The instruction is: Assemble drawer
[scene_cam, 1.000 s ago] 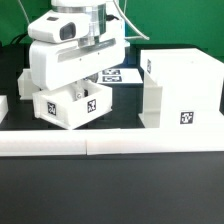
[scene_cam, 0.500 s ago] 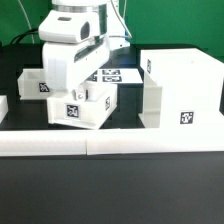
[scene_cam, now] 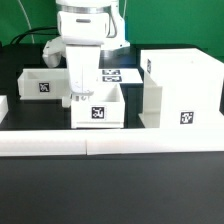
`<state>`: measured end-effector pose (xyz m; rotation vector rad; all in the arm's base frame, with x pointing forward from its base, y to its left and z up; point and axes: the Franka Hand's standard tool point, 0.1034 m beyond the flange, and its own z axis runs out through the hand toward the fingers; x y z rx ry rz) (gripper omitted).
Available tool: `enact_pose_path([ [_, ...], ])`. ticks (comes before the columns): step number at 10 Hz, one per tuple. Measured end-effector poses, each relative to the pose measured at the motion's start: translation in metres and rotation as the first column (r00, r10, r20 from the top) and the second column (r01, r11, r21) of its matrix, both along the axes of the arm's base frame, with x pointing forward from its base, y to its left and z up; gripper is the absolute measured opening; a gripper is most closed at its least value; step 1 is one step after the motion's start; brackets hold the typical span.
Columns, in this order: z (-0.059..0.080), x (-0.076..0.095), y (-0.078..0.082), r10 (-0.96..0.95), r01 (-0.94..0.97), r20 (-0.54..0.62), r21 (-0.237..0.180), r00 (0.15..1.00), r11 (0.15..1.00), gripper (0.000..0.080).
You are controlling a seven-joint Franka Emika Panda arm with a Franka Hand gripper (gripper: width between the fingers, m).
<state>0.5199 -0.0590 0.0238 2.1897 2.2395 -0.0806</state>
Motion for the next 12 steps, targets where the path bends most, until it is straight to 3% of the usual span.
enact_pose_path([
  [2,0.000,-0.001,-0.003,0.095,-0.095,-0.007,-0.006,0.995,0.995,0.0042],
  [7,0.000,0.015,0.019,-0.010,0.010,-0.025,0.003,1.000,1.000,0.0042],
  [12,-0.004,0.015,0.019,-0.009,0.010,-0.028,0.005,1.000,1.000,0.0042],
])
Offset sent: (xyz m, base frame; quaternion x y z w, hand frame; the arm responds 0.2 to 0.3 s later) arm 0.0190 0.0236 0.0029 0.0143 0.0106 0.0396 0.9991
